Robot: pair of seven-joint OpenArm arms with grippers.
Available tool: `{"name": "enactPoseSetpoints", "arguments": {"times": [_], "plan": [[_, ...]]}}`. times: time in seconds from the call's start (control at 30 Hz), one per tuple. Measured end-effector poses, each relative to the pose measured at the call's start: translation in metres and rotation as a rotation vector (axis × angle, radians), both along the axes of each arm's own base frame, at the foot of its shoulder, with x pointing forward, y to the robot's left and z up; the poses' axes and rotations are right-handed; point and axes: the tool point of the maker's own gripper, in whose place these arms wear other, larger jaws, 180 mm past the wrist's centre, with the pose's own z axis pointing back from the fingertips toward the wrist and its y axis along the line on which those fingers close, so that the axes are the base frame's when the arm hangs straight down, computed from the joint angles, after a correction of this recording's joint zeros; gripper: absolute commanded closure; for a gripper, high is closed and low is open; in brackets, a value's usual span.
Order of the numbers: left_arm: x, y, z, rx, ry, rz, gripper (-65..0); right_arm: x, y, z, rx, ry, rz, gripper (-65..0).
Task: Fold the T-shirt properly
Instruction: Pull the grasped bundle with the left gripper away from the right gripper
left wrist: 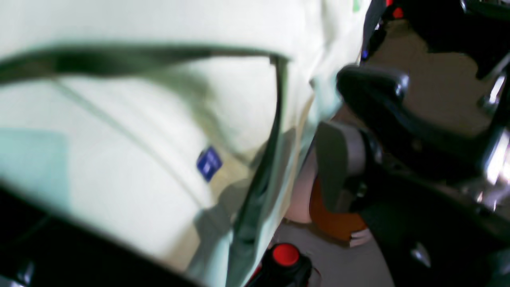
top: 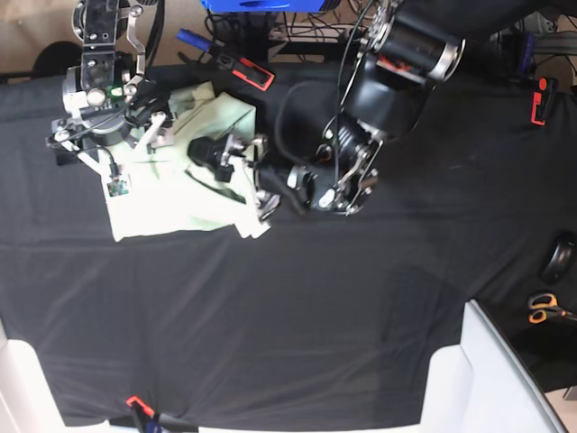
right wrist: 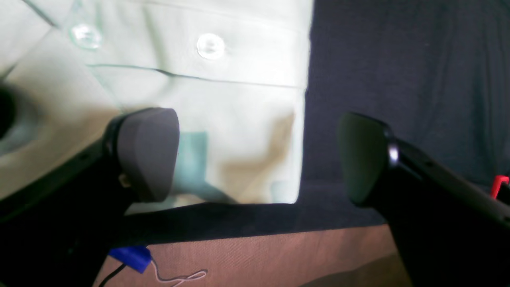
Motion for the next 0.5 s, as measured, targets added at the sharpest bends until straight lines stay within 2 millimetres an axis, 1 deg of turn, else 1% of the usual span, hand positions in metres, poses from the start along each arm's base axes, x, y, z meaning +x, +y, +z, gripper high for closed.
{"name": "enactPoseSetpoints", "arguments": {"times": [0.17,0.27,0.37,0.5], "plan": [[0.006,-0.016,0.004,0.002,0.004,-0.022,-47.5,0.000,0.001,0.000,0.002,0.000,-0.001,-59.5],[0.001,-0.028,0.004,0.012,0.002,-0.073,-47.5,0.000,0.001,0.000,0.002,0.001,-0.001,-59.5],[-0.004,-0.033,0.002,0.029,-0.006,-0.118,-47.5,0.000,0.001,0.000,0.002,0.000,-0.001,-59.5],[-0.003,-0.037,0.001,0.013,-0.014,-0.090,-46.9,0.000,0.001,0.000,0.002,0.000,-0.001,-59.5]]}}
